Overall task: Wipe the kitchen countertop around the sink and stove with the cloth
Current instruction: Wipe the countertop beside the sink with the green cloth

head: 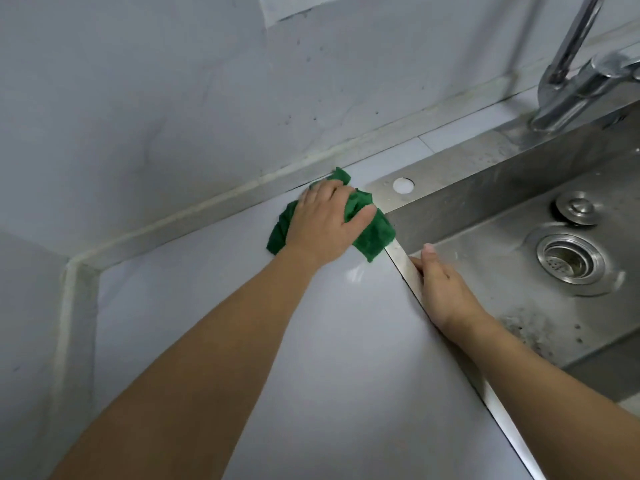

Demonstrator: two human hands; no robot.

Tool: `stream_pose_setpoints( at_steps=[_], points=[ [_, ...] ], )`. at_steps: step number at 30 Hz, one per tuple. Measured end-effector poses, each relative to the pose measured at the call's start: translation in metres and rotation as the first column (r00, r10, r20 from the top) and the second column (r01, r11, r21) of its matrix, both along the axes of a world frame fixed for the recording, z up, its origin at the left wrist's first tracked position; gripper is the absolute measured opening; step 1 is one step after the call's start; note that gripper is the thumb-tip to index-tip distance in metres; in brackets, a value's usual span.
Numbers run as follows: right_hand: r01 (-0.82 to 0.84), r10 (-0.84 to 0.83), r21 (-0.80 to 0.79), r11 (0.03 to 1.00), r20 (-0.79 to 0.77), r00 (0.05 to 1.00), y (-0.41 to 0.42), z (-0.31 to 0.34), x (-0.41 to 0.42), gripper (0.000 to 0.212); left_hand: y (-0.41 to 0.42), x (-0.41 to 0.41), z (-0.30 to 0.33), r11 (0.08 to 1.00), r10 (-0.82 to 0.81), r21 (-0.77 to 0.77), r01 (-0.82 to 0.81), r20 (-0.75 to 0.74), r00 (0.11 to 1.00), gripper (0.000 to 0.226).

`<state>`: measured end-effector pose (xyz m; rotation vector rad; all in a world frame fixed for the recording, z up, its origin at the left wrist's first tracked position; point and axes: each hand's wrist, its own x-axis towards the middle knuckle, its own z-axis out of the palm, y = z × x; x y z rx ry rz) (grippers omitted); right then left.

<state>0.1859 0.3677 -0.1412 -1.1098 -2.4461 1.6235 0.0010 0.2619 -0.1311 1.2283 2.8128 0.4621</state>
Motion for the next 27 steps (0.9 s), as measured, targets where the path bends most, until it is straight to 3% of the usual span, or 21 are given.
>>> stream_pose_setpoints(
  at_steps=[3,5,8,11,12,15,16,19,22,27],
  points=[
    [0.052,-0.052,0.003,0.999,-0.068,0.996,-0.002,0.0,0.002,0.068,-0.005,0.028,-0.008,0.999,0.044,0.005,-0.044,-0.014,0.999,0.07],
    [0.174,-0.183,-0.067,0.982,-0.163,0.97,-0.004,0.003,0.005,0.072,-0.021,0.072,-0.01,0.999,-0.028,0.025,0.028,-0.018,0.999,0.065],
    [0.397,-0.451,-0.252,0.882,-0.214,0.867,-0.003,0.009,0.015,0.063,-0.044,0.135,-0.007,0.975,-0.223,0.017,0.223,-0.005,0.975,0.062],
    [0.469,-0.493,-0.153,0.87,-0.244,0.835,-0.005,0.029,0.02,0.053,-0.045,0.112,-0.003,0.939,-0.343,0.001,0.343,0.033,0.939,0.057],
    [0.438,-0.445,-0.088,0.895,-0.263,0.856,-0.006,0.037,0.02,0.051,-0.038,0.098,0.002,0.948,-0.318,0.023,0.317,0.069,0.946,0.054],
    [0.259,-0.206,0.155,0.953,-0.295,0.933,-0.018,0.059,0.014,0.04,-0.028,0.061,0.02,0.99,-0.129,0.101,0.098,0.371,0.92,0.043],
    [0.187,-0.119,0.233,0.954,-0.277,0.953,-0.023,0.064,0.01,0.036,-0.033,0.055,0.023,0.992,-0.124,0.083,0.099,0.395,0.91,0.042],
    [-0.107,0.163,0.377,0.92,-0.12,0.979,-0.043,0.069,-0.013,0.036,-0.077,0.059,0.024,0.985,-0.141,-0.065,0.158,0.207,0.968,0.049],
    [-0.397,0.429,0.413,0.82,0.018,0.903,-0.07,0.062,-0.039,0.035,-0.124,0.063,0.019,0.998,0.007,-0.07,-0.007,0.012,1.0,0.057],
    [-0.584,0.605,0.501,0.639,0.141,0.783,-0.097,0.044,-0.075,0.051,-0.144,0.06,0.0,0.959,0.276,0.051,-0.279,0.066,0.959,0.049]
  ],
)
